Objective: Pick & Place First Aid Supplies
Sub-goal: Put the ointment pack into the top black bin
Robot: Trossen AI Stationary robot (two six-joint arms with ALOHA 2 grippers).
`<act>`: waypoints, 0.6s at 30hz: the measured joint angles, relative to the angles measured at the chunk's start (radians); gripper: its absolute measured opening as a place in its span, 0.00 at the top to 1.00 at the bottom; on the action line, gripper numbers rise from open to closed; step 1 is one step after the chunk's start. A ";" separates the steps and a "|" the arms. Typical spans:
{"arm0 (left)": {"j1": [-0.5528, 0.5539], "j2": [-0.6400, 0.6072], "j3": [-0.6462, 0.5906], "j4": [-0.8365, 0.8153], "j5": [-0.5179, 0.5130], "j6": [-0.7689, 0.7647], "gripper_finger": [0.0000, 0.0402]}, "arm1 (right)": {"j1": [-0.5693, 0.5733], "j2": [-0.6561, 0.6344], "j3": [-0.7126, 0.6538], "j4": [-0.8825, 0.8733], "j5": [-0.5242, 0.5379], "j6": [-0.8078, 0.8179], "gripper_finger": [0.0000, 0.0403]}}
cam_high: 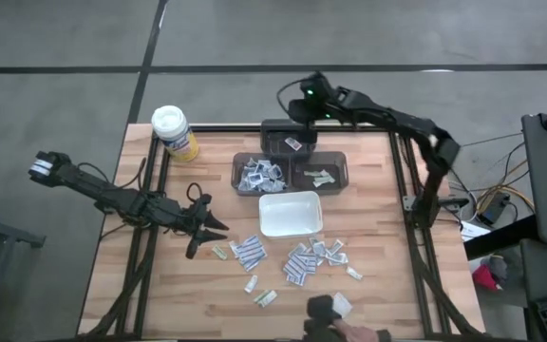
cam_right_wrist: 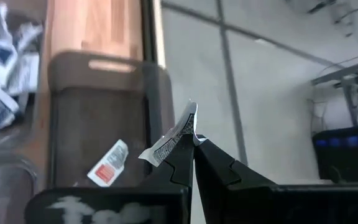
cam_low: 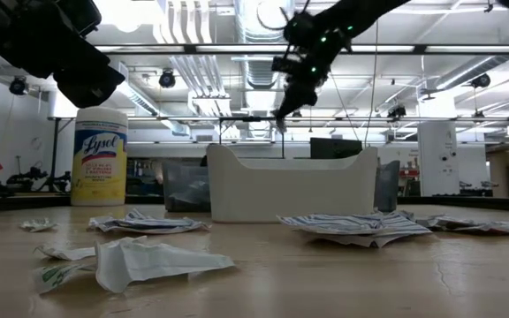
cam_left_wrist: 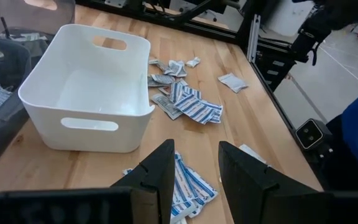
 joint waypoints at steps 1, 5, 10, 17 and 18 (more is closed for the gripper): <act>0.000 0.000 0.000 0.000 0.000 -0.003 0.71 | -0.003 0.031 0.034 -0.030 -0.001 -0.016 0.98; 0.000 0.000 0.000 0.000 0.000 -0.004 0.71 | -0.016 0.153 0.180 -0.175 -0.024 -0.066 0.98; 0.000 0.000 0.000 0.000 0.000 -0.005 0.71 | -0.031 0.303 0.376 -0.391 -0.056 -0.129 0.98; 0.000 0.000 0.000 0.000 0.000 -0.015 0.71 | -0.045 0.505 0.619 -0.608 -0.121 -0.191 0.98; 0.000 0.000 0.000 0.000 0.000 -0.016 0.71 | -0.047 0.526 0.643 -0.620 -0.125 -0.198 0.98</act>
